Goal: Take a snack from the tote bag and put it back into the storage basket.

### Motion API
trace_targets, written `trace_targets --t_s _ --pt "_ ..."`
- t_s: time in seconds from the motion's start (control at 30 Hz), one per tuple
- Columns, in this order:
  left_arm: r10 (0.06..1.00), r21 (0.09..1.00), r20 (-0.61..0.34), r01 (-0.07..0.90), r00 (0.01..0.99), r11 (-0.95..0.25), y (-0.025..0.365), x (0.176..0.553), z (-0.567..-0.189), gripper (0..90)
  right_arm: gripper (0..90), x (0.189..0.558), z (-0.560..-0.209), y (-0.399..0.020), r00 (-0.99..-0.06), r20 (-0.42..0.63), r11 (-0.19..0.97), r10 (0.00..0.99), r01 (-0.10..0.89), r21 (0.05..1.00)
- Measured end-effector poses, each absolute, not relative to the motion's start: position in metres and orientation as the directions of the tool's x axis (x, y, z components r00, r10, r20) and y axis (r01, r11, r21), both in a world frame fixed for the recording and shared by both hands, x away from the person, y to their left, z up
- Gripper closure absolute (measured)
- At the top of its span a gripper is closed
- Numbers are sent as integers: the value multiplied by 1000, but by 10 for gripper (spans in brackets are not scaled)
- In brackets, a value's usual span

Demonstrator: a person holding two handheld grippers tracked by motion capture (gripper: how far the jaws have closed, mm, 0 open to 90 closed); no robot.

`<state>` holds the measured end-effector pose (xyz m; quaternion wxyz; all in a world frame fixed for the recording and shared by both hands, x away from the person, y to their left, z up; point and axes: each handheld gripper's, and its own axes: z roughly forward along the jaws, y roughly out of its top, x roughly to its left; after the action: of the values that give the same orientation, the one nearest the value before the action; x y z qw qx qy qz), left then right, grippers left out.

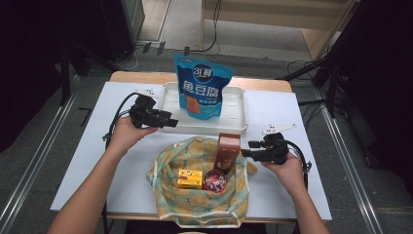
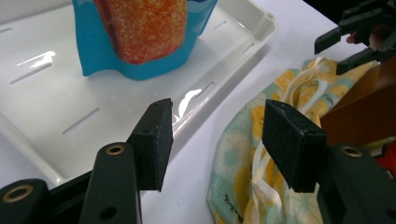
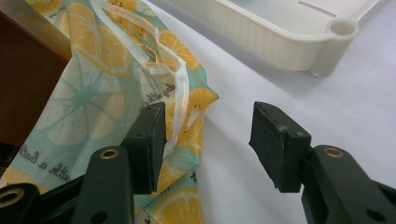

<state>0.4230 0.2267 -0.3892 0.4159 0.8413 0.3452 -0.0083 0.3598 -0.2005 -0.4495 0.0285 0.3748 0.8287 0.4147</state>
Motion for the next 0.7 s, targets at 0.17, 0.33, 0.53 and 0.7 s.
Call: trace_targets --t_s 0.17,0.33,0.53,0.7 --pt "567 704 -295 576 769 -415 228 410 -388 434 469 359 -448 -201 -713 267 369 648 600 710" --pt "560 710 -301 574 772 -408 231 398 -387 428 466 359 -445 -203 -711 261 368 653 600 711" --pt "560 716 -300 571 772 -403 233 386 -387 418 462 358 -442 -203 -706 263 362 657 602 712" --pt "555 725 -292 559 779 -402 234 376 -389 407 458 356 -439 -202 -702 266 357 661 606 710"
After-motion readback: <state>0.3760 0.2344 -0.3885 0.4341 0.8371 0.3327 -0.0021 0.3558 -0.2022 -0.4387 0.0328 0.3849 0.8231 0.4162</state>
